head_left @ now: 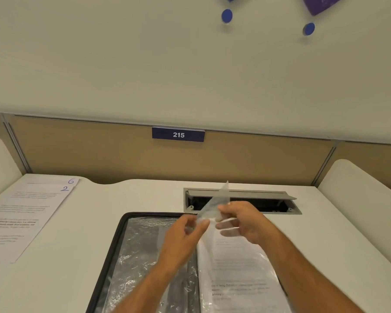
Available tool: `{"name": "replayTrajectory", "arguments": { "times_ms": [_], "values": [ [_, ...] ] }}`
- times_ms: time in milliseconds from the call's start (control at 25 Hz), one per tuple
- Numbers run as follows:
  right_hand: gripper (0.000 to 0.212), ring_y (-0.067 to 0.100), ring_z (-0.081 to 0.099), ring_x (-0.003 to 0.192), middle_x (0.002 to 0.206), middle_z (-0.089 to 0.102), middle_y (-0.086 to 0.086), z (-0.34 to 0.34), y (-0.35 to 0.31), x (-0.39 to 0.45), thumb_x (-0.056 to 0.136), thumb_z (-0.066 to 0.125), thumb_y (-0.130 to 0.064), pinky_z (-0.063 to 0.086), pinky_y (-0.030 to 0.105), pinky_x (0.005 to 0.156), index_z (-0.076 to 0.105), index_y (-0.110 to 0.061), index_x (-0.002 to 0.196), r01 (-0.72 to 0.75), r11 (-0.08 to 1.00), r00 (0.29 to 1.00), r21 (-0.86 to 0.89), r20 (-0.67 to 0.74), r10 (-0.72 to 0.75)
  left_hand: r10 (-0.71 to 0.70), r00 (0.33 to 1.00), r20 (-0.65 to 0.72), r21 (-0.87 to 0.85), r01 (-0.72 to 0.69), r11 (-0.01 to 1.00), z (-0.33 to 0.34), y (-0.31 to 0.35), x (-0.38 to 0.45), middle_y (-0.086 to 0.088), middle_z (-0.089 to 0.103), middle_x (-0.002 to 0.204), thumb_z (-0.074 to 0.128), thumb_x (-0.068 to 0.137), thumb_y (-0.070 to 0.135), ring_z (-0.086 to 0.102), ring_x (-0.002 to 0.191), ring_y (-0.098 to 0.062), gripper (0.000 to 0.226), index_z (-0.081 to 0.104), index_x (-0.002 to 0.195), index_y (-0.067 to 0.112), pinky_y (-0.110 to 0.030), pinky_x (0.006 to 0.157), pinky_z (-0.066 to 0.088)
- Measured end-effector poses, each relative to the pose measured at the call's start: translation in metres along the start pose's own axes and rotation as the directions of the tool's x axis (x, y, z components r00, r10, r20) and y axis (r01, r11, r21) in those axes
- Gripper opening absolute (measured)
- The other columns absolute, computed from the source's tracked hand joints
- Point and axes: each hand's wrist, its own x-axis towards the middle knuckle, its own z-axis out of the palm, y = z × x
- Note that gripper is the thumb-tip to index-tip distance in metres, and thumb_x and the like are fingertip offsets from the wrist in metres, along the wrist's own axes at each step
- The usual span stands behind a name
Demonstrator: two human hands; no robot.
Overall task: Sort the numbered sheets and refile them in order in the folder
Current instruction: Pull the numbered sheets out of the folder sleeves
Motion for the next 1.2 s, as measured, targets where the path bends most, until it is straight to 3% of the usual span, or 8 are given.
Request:
{"name": "replayTrajectory", "arguments": {
  "times_ms": [200,320,440,560,640,800,960,1200],
  "values": [
    [0.043,0.027,0.073,0.093,0.105,0.076,0.015,0.052,-0.010,-0.006,0.101,0.051,-0.045,0.058,0.043,0.083,0.070,-0.007,0.103,-0.025,0.979,0.989,0.202,0.150,-0.006,-0.110,0.994,0.028,-0.163,0.113,0.980,-0.021,0.044,0.017,0.003,0.063,0.103,0.072,0.058,0.077,0.068,0.095,-0.014,0.084,0.047,0.122,0.028,-0.041,0.084,0.059],
    [0.059,0.031,0.073,0.097,0.109,0.074,0.018,0.064,-0.004,-0.003,0.102,0.041,-0.055,0.057,0.048,0.089,0.069,-0.003,0.112,-0.053,0.955,0.983,0.290,0.181,0.000,-0.177,0.984,0.010,-0.067,0.178,0.982,-0.050,0.035,0.025,-0.005,0.063,0.100,0.083,0.068,0.040,0.069,0.088,-0.021,0.074,0.040,0.127,0.027,-0.034,0.065,0.060],
    [0.059,0.035,0.071,0.103,0.108,0.075,0.017,0.066,0.007,0.004,0.101,0.044,-0.054,0.055,0.052,0.096,0.068,-0.003,0.115,-0.022,0.967,0.992,0.255,0.123,-0.010,-0.235,0.969,-0.075,0.026,0.238,0.971,-0.084,0.013,0.036,-0.016,0.066,0.101,0.069,0.078,0.002,0.072,0.074,-0.026,0.052,0.049,0.124,0.019,-0.033,0.057,0.061],
    [0.041,0.024,0.069,0.102,0.105,0.074,0.006,0.059,0.030,0.007,0.101,0.048,-0.050,0.056,0.043,0.094,0.070,-0.015,0.103,0.101,0.990,0.992,-0.097,-0.069,-0.108,-0.312,0.943,-0.116,0.040,0.318,0.947,-0.115,-0.021,0.040,-0.019,0.066,0.095,0.066,0.074,-0.006,0.069,0.071,-0.029,0.045,0.056,0.113,0.013,-0.033,0.052,0.058],
    [0.034,0.016,0.063,0.107,0.114,0.069,-0.003,0.046,0.055,0.010,0.100,0.046,-0.053,0.053,0.037,0.097,0.065,-0.026,0.106,0.163,0.873,0.962,-0.459,-0.123,-0.244,-0.354,0.925,-0.141,0.055,0.364,0.930,-0.126,-0.045,0.040,-0.018,0.066,0.094,0.068,0.071,-0.007,0.070,0.073,-0.030,0.040,0.059,0.106,0.012,-0.039,0.059,0.062],
    [0.120,0.019,0.022,0.151,0.165,0.024,-0.003,0.007,0.113,0.033,0.062,-0.006,-0.096,0.017,0.043,0.123,0.029,-0.029,0.154,0.073,0.500,0.970,-0.863,-0.055,-0.236,-0.395,0.897,-0.198,0.192,0.431,0.882,-0.127,-0.087,0.033,-0.008,0.064,0.092,0.069,0.073,-0.002,0.067,0.080,-0.025,0.041,0.056,0.108,0.015,-0.039,0.067,0.061],
    [0.130,0.025,-0.019,0.153,0.165,-0.023,0.001,-0.018,0.151,0.043,0.045,-0.028,-0.095,-0.012,0.052,0.121,-0.017,-0.030,0.157,0.004,0.271,0.986,-0.962,-0.042,-0.164,-0.320,0.921,-0.221,0.351,0.381,0.855,-0.115,-0.126,0.026,-0.005,0.066,0.096,0.068,0.083,0.018,0.063,0.083,-0.021,0.054,0.047,0.132,0.014,-0.035,0.072,0.052],
    [0.119,0.022,-0.012,0.155,0.168,-0.012,0.001,-0.027,0.165,0.046,0.062,-0.015,-0.094,-0.007,0.049,0.123,-0.003,-0.028,0.160,-0.014,0.265,0.980,-0.964,-0.066,-0.188,-0.103,0.963,-0.251,0.690,0.252,0.679,-0.107,-0.144,0.020,-0.001,0.041,0.147,0.064,0.083,0.034,0.042,0.129,-0.027,0.070,0.036,0.147,0.024,-0.047,0.105,0.038]
  ]
}}
